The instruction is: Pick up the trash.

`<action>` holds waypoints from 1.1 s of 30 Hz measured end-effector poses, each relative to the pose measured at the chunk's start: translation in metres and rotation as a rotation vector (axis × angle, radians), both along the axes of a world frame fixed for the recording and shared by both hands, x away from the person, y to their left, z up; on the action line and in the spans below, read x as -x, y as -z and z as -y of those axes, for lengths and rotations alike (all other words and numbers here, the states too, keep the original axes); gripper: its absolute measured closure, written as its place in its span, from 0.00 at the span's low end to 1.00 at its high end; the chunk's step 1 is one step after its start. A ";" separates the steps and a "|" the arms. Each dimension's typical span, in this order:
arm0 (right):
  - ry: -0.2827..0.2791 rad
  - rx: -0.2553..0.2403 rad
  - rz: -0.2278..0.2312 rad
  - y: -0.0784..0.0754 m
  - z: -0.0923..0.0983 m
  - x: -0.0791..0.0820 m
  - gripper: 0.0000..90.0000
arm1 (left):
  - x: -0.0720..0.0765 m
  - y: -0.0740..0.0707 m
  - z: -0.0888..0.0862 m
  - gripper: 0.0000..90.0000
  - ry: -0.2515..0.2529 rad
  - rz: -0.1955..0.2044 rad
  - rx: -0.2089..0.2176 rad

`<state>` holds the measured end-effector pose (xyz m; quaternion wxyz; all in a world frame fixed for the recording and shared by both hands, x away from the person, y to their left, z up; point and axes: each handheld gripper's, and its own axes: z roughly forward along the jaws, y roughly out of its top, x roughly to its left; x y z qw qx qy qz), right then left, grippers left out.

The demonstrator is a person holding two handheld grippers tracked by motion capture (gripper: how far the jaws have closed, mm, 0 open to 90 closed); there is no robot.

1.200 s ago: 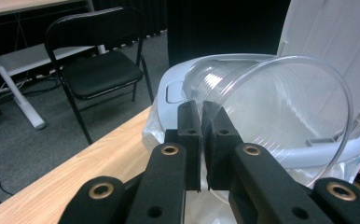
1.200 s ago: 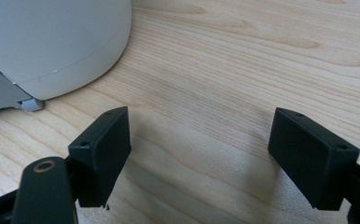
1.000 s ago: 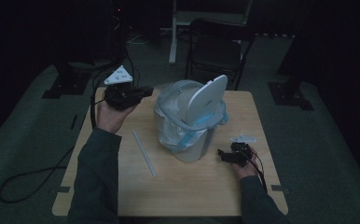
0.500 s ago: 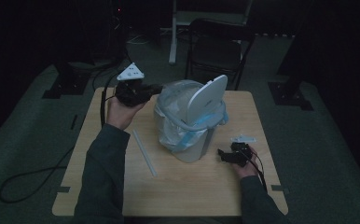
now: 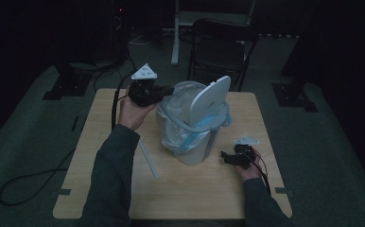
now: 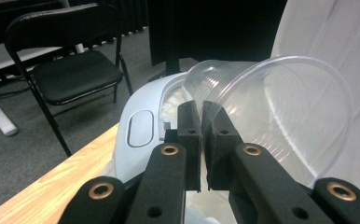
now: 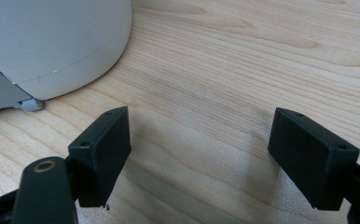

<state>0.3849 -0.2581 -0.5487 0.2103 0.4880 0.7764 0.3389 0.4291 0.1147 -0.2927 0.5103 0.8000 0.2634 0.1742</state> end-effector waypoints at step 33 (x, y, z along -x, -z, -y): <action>0.000 0.000 0.000 0.000 0.000 0.000 0.22 | -0.014 0.013 0.025 0.97 -0.012 -0.038 -0.025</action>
